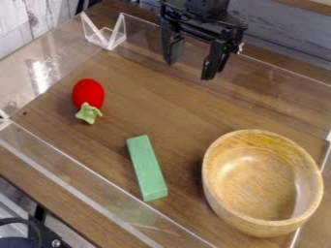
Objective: Move the red object to the right side of the table
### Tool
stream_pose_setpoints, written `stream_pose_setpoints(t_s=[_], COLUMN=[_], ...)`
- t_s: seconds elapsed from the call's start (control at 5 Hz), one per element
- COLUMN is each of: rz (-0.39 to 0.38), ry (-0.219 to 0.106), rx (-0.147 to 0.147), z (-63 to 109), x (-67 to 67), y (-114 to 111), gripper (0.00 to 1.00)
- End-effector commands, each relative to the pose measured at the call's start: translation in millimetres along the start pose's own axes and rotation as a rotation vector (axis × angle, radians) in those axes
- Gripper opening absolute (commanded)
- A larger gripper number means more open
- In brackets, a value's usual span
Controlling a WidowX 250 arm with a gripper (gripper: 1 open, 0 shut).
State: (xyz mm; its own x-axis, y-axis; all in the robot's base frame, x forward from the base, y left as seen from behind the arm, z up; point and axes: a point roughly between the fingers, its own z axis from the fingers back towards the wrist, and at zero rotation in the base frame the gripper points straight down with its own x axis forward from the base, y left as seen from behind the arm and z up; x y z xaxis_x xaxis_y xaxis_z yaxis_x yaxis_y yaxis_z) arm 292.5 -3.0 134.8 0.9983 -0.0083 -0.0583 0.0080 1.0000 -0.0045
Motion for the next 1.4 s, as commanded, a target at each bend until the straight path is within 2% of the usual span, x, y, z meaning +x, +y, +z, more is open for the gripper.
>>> stream_pose_setpoints(t_s=[0.0,0.2,0.4,0.6,0.8,1.0,1.2], rz=[0.038,0.045,0.062,0.107,0.162,0.229,0.307], ry=[0.034,0.041,0.019,-0.022,-0.044,-0.054,-0.041], rx=[-0.006,-0.014,-0.021,-0.035,-0.053,-0.127,-0.150], z=[-15.0,-25.5,-26.6,-31.0,-38.7,-41.2,-50.8], x=[-2.6,-15.1,-24.9,-36.3,-45.4,-46.8,-44.8], y=[4,41,86,131,168,158,158], gripper=[1.00,1.00,1.00,1.00,1.00,1.00,1.00])
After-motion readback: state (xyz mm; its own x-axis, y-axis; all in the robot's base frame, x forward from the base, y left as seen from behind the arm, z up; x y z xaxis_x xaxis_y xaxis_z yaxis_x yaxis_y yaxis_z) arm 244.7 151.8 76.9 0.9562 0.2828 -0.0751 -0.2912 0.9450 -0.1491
